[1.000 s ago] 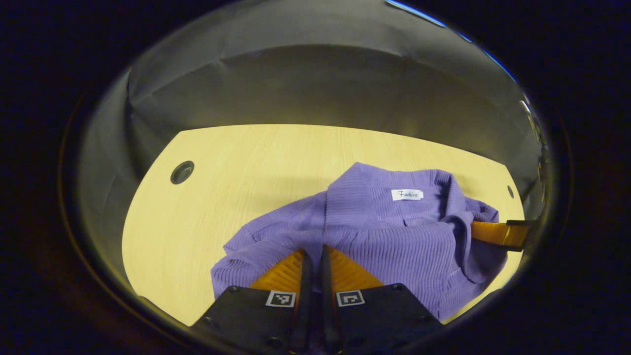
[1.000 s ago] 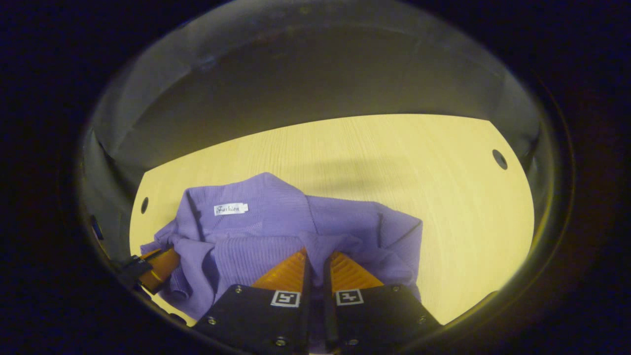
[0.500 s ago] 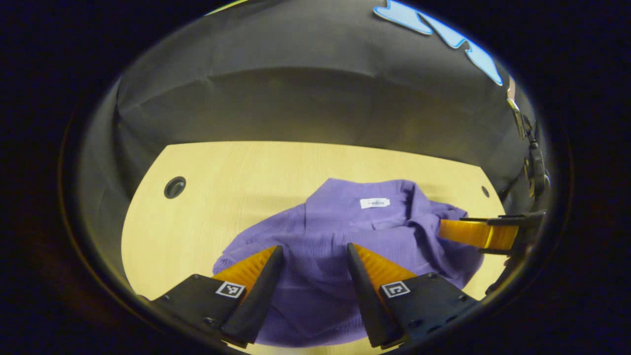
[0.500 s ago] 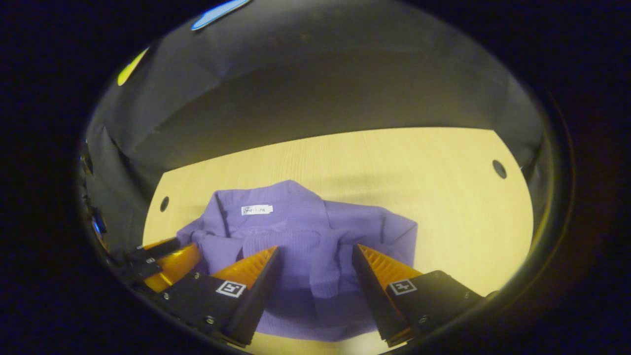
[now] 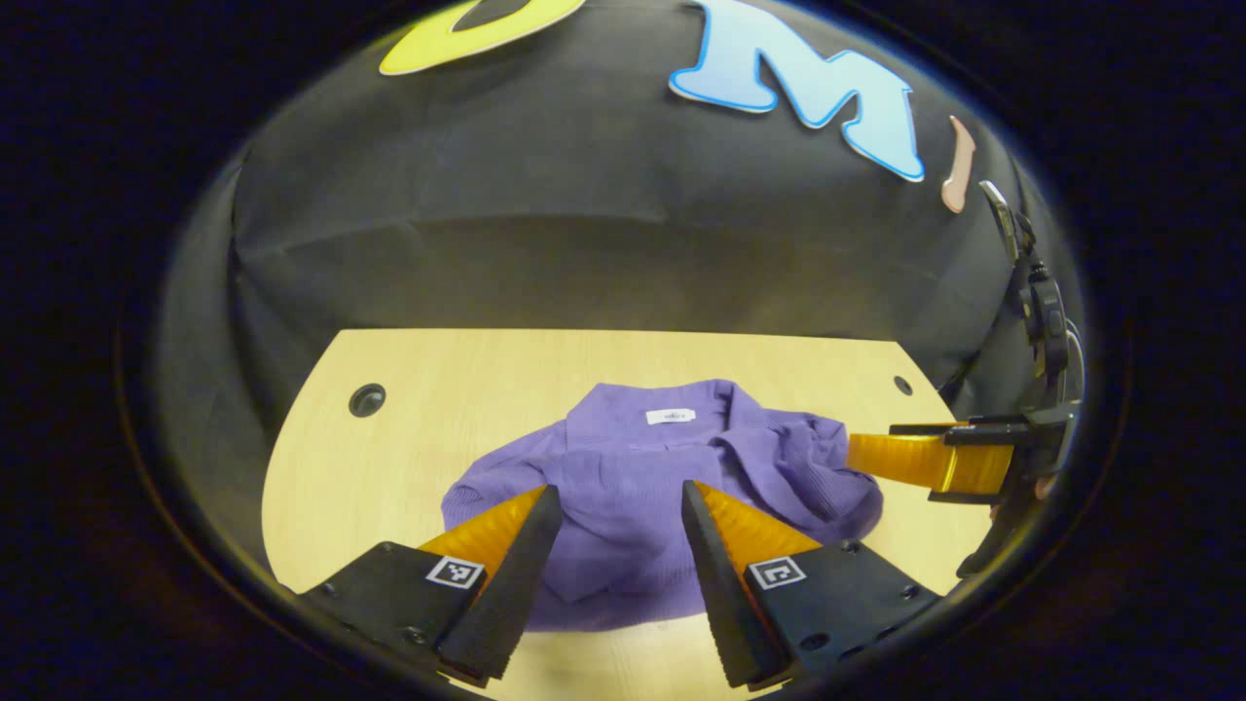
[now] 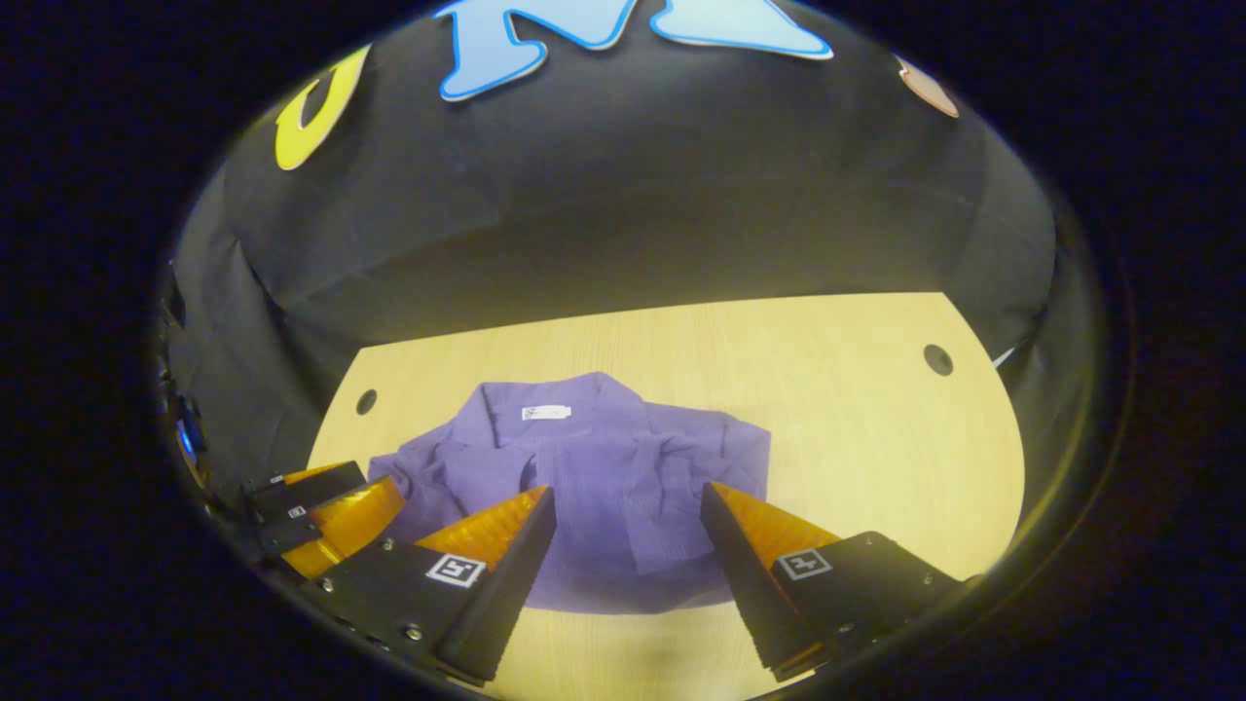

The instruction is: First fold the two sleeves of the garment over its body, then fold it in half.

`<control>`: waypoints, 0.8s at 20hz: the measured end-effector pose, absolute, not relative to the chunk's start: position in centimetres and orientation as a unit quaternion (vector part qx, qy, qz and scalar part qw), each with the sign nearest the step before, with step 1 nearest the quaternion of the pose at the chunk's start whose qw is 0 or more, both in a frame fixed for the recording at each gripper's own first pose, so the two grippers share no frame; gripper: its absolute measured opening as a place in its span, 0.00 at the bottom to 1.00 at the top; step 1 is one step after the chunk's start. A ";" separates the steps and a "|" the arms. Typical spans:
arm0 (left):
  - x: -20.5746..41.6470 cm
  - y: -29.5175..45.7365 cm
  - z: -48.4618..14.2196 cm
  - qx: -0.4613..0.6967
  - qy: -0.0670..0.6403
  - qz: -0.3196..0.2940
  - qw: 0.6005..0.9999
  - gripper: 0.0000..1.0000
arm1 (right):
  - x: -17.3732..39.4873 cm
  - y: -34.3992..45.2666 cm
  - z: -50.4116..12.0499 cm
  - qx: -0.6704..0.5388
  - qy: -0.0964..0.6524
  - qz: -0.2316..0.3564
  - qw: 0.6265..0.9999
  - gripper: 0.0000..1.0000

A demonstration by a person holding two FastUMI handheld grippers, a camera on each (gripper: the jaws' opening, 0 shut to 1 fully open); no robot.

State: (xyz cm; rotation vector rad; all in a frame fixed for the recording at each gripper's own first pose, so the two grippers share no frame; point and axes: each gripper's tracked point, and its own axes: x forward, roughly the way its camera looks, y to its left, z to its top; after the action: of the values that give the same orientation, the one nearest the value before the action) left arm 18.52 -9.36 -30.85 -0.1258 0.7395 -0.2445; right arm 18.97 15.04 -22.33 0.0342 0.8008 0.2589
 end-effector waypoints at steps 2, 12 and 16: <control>16.5 -9.8 -28.8 -0.059 0.344 -0.128 0.928 0.83 | 17.2 14.7 -20.6 0.019 0.369 0.125 0.921 0.93; 7.0 -9.4 -20.6 -0.063 0.261 -0.139 0.953 0.83 | 7.0 12.8 -14.0 0.027 0.280 0.128 0.951 0.93; 3.5 -8.7 -18.0 -0.062 0.227 -0.137 0.962 0.78 | 3.4 12.1 -12.2 0.031 0.246 0.122 0.961 0.93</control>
State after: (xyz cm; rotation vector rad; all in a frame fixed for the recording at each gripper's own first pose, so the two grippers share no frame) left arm 3.50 -8.68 -18.00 -0.1254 0.4608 -0.2780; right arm 3.39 12.07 -12.16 0.0621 0.4976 0.2474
